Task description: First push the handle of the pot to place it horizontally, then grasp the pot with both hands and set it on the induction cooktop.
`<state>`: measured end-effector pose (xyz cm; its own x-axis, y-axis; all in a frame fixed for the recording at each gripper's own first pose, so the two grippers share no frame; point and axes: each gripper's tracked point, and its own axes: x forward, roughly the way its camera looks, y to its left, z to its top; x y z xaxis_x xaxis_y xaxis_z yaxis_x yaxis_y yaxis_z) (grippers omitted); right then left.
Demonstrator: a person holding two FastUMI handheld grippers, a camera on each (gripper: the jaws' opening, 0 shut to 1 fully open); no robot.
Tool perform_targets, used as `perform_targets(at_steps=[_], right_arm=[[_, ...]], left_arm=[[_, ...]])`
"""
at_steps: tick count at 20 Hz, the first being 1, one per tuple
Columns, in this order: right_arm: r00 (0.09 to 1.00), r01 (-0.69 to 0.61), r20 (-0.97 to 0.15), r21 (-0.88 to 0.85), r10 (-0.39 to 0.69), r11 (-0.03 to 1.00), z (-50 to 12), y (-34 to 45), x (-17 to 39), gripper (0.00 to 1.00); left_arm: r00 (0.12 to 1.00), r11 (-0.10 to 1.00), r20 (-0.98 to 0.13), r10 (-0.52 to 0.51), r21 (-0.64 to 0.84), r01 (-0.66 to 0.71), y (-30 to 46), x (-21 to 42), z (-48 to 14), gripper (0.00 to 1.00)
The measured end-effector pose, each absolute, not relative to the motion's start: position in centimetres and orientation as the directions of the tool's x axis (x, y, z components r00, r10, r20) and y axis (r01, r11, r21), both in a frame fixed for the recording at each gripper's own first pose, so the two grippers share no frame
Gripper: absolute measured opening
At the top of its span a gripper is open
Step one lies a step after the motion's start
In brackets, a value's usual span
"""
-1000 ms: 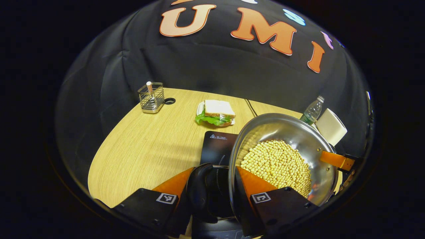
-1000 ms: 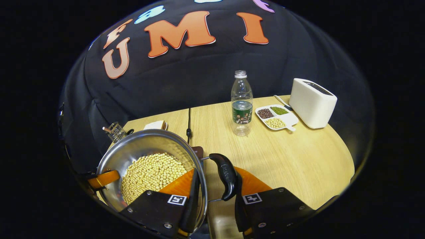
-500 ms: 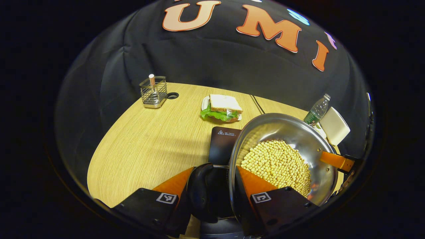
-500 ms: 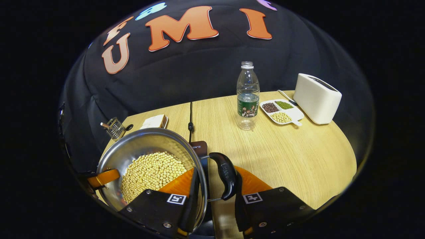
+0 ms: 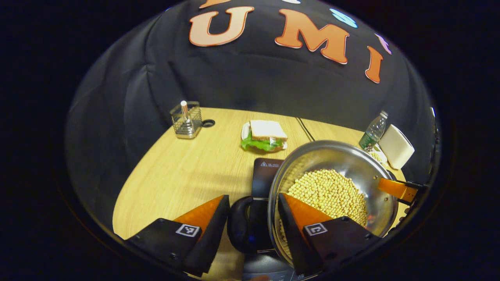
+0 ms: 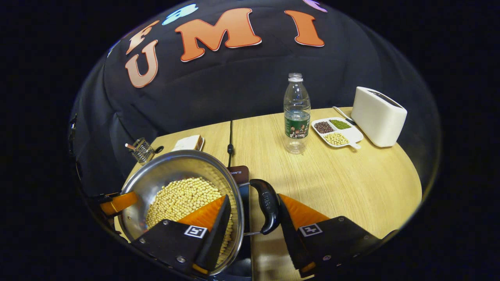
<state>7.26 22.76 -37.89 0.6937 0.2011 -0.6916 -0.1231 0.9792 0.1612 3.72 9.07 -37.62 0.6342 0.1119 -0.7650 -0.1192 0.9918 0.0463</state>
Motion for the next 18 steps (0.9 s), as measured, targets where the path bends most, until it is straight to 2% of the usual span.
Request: perform_targets(at_steps=[1,3,7,11,15,18], right_arm=[[0.716,-0.133,-0.667,0.163,0.209,0.978,-36.7,22.6,7.3,0.83],[0.753,-0.17,-0.615,0.161,0.233,0.972,-33.8,22.5,7.1,0.94],[0.843,-0.198,-0.484,0.122,0.232,0.973,-25.3,19.5,6.3,0.94],[0.917,-0.191,-0.343,0.074,0.205,0.979,-16.6,15.1,4.5,0.94],[0.965,-0.151,-0.213,0.029,0.153,0.988,-9.1,10.1,2.3,0.94],[0.987,-0.109,-0.117,-0.008,0.107,0.994,-4.3,6.6,0.4,0.94]], left_arm=[[0.658,0.991,-0.743,0.122,0.059,-0.117,8.5,3.8,-36.1,1.0],[0.719,0.991,-0.682,0.132,0.078,-0.109,7.4,4.3,-32.5,1.0],[0.852,0.994,-0.512,0.106,0.063,-0.086,3.9,4.8,-22.8,0.98],[0.95,0.992,-0.293,0.111,0.086,-0.09,2.4,4.9,-11.9,0.98],[0.979,0.996,-0.19,0.078,0.052,-0.07,1.6,2.7,-4.8,0.98],[0.988,0.996,-0.127,0.093,0.029,-0.09,2.8,1.2,-0.5,0.99]])
